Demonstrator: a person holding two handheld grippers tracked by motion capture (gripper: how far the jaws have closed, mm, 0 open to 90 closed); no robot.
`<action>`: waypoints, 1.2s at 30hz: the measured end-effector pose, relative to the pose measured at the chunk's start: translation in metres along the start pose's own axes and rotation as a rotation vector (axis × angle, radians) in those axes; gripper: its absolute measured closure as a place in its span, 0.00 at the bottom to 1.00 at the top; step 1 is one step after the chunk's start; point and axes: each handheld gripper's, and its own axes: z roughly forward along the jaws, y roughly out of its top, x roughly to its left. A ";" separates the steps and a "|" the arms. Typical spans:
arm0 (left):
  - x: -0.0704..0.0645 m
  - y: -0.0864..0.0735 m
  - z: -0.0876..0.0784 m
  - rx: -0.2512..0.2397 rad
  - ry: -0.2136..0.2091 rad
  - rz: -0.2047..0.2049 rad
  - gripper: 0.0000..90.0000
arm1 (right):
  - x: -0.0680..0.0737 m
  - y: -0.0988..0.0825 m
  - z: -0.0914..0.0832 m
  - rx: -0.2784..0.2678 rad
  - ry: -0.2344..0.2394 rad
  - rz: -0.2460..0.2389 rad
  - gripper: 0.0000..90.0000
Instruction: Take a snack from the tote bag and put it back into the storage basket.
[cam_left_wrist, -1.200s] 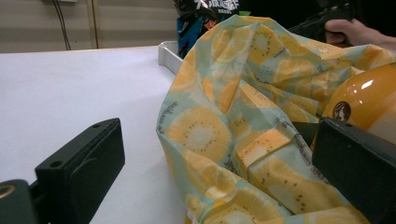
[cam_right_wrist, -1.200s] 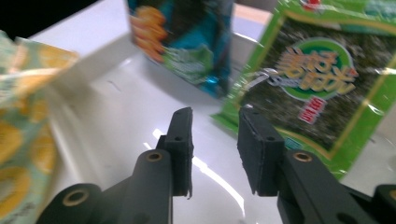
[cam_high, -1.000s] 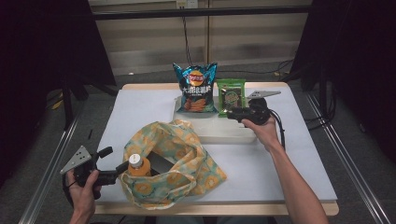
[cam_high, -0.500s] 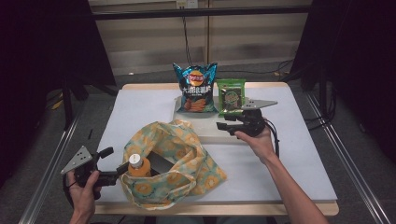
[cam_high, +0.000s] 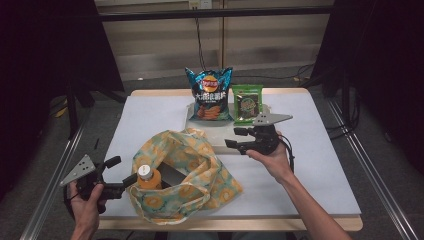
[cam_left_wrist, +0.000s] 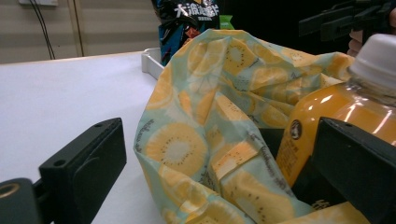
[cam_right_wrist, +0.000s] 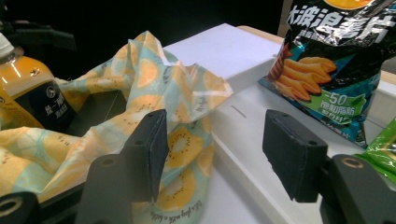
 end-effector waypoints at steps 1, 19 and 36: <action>-0.001 0.002 -0.001 0.005 -0.006 0.010 0.04 | 0.002 0.000 0.000 0.000 -0.001 0.001 0.45; -0.028 0.028 -0.007 -0.004 -0.095 0.083 0.13 | 0.012 -0.007 -0.009 -0.007 0.019 -0.011 0.44; -0.042 0.025 0.029 0.148 -0.243 0.132 0.30 | 0.017 -0.008 -0.009 -0.002 0.026 -0.024 0.43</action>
